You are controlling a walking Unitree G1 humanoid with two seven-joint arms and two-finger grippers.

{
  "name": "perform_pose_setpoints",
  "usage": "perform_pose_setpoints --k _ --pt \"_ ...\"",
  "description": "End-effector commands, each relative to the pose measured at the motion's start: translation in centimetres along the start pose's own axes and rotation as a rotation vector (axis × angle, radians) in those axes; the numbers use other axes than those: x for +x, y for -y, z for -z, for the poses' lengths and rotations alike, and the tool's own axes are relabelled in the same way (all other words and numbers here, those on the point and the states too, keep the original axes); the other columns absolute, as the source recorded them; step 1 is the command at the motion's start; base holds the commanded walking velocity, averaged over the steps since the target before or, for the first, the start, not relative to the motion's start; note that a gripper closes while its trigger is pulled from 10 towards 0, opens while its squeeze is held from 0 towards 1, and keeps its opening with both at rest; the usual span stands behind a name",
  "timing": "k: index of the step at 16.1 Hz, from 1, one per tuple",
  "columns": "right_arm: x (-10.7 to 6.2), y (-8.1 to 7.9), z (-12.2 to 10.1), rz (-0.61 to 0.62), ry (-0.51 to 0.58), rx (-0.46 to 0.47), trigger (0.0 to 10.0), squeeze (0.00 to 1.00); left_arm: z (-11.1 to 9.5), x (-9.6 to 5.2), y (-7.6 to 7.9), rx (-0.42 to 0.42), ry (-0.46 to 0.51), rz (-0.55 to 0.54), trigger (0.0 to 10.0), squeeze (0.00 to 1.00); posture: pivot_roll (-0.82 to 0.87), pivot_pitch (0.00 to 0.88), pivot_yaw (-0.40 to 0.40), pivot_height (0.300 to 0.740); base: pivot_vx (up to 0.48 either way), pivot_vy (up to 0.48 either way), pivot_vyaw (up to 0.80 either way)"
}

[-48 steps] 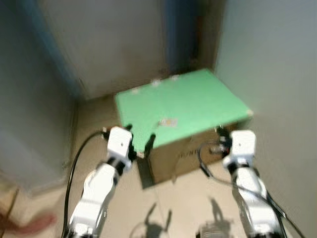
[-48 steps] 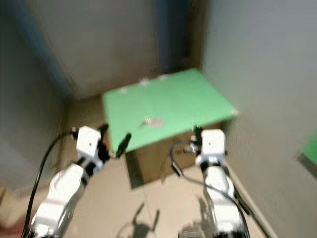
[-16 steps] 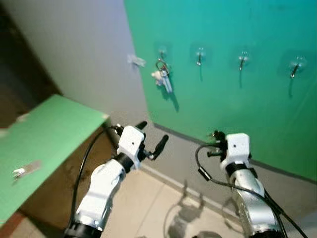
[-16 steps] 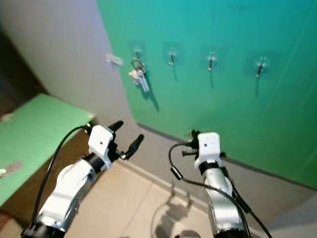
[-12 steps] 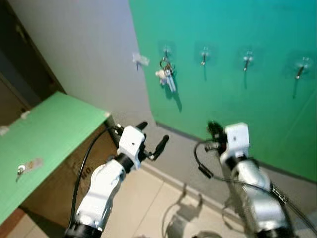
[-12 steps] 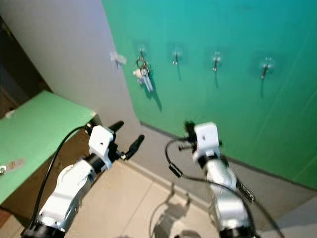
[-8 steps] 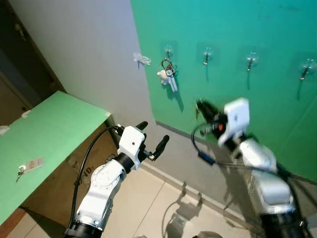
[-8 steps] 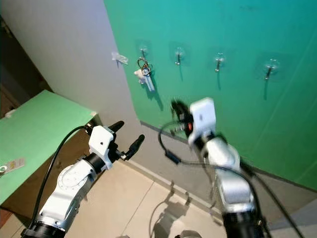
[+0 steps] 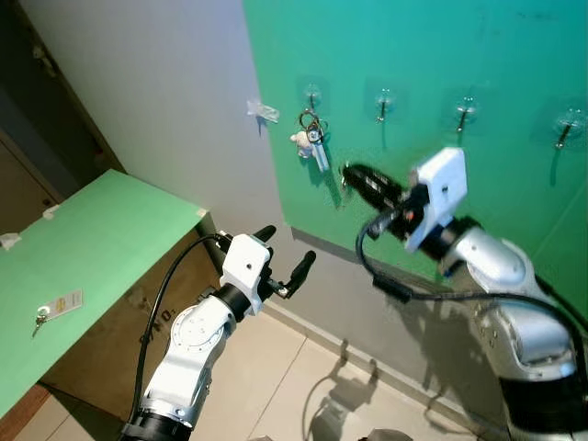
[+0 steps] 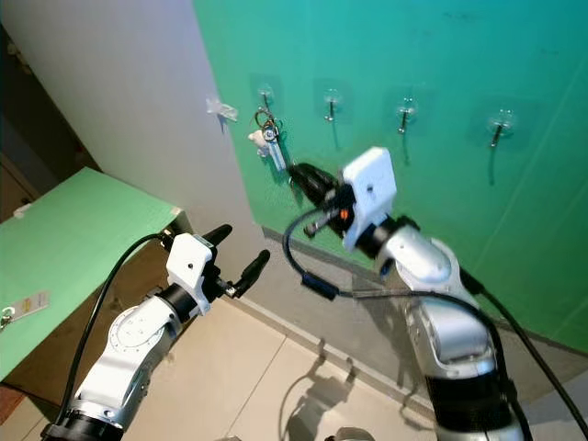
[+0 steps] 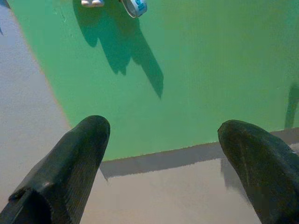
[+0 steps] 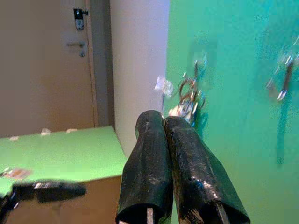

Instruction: Hang keys on a hook

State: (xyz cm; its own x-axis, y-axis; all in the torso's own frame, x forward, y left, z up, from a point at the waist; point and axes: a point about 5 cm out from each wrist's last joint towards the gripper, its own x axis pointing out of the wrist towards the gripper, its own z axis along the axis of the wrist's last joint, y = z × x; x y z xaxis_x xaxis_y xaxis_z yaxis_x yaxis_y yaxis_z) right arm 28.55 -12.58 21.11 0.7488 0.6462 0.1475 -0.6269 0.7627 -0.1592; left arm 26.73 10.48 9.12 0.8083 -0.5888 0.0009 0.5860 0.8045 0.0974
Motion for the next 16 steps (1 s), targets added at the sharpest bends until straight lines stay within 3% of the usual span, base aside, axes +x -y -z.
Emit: perform_pose_setpoints --k 1,4,16 --pt "0.5 0.7 -1.4 0.047 0.038 -0.029 0.0 0.0 0.0 -0.1 -0.3 0.018 -0.005 0.001 10.0 0.0 -0.25 0.008 0.153 0.72 0.0 0.0 0.0" --pt "1.1 2.7 -1.7 0.203 0.051 -0.08 0.0 0.0 -0.1 0.0 -0.3 0.021 -0.003 0.0 10.0 0.0 -0.25 0.005 0.151 0.72 0.0 0.0 0.0" --pt "2.0 3.0 -1.5 0.27 0.043 -0.149 0.0 0.0 -0.1 -0.1 -0.3 0.02 -0.003 -0.01 10.0 0.0 -0.23 0.009 0.139 0.72 0.0 0.0 0.0"
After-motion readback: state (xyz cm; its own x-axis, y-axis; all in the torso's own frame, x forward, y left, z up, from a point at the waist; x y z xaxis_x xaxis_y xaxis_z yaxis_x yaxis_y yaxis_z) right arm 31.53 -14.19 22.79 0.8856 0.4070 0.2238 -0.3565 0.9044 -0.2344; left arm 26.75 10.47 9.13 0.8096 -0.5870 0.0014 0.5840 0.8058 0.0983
